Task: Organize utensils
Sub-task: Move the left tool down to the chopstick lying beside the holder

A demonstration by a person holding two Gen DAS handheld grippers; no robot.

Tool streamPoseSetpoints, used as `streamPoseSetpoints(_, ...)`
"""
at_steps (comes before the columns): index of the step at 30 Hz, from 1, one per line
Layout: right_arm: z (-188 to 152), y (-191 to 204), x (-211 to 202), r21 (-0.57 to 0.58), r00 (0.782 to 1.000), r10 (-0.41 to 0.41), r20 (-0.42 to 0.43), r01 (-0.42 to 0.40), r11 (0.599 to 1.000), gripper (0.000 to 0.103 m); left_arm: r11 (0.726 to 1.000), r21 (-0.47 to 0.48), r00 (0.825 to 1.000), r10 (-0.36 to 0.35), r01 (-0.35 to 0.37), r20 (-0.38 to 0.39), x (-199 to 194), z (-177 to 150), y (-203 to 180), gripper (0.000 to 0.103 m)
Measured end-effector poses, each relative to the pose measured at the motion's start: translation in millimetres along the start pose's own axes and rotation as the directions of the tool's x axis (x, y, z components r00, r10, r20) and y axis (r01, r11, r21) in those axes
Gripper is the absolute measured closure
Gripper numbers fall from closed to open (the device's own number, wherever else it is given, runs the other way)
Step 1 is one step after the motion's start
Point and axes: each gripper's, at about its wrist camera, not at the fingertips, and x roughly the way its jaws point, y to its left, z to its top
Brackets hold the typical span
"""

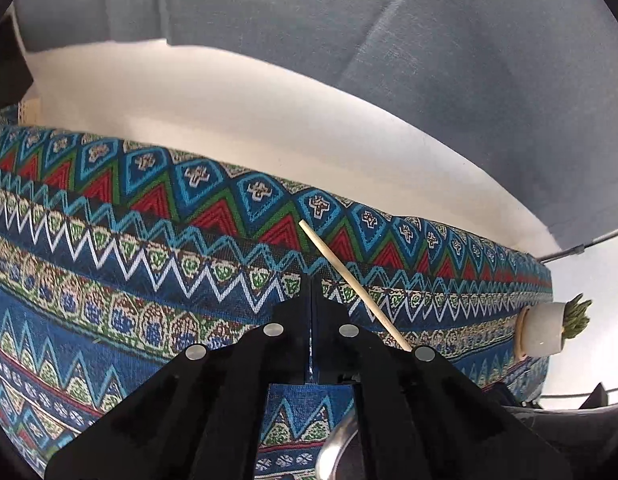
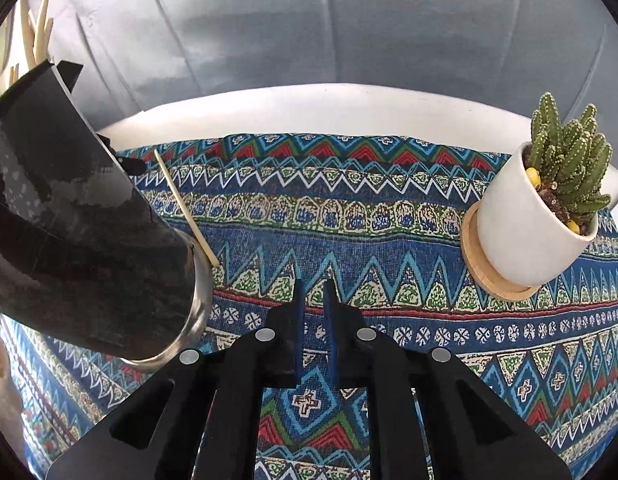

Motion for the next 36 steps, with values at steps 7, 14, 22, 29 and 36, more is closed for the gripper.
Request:
streamPoseSetpoints(7, -0.3, 5.2, 5.8, -0.029, 0.999, -0.012, -0.03, 0.012, 1.0, 0.063, 1.0, 0.021, 0.999, 0.018, -0.019, 0.052, -4.6, 3.4, -27.6, 0.059)
streamPoseSetpoints(14, 4.0, 8.2, 22.8, -0.085, 0.994, -0.095, -0.045, 0.091, 0.992, 0.054, 0.988, 0.096, 0.992, 0.118, -0.122, 0.048, 9.5, 10.3, -56.5, 0.05)
streamPoseSetpoints(22, 0.6, 10.0, 21.4, -0.117, 0.996, -0.09, -0.019, 0.087, 0.989, 0.065, 0.924, 0.246, 0.956, 0.272, -0.291, 0.11, 21.7, -1.7, -90.7, 0.079)
streamPoseSetpoints(29, -0.3, 7.0, 20.0, -0.119, 0.994, -0.105, -0.021, 0.101, 0.988, 0.086, 0.963, 0.199, 0.983, 0.176, -0.183, 0.05, -8.2, -11.3, -41.9, 0.103)
streamPoseSetpoints(36, 3.2, 8.2, 5.5, -0.125, 0.995, -0.102, -0.001, 0.101, 0.987, 0.085, 0.972, 0.187, 0.99, 0.14, -0.144, 0.031, -36.9, -46.7, -10.1, 0.103)
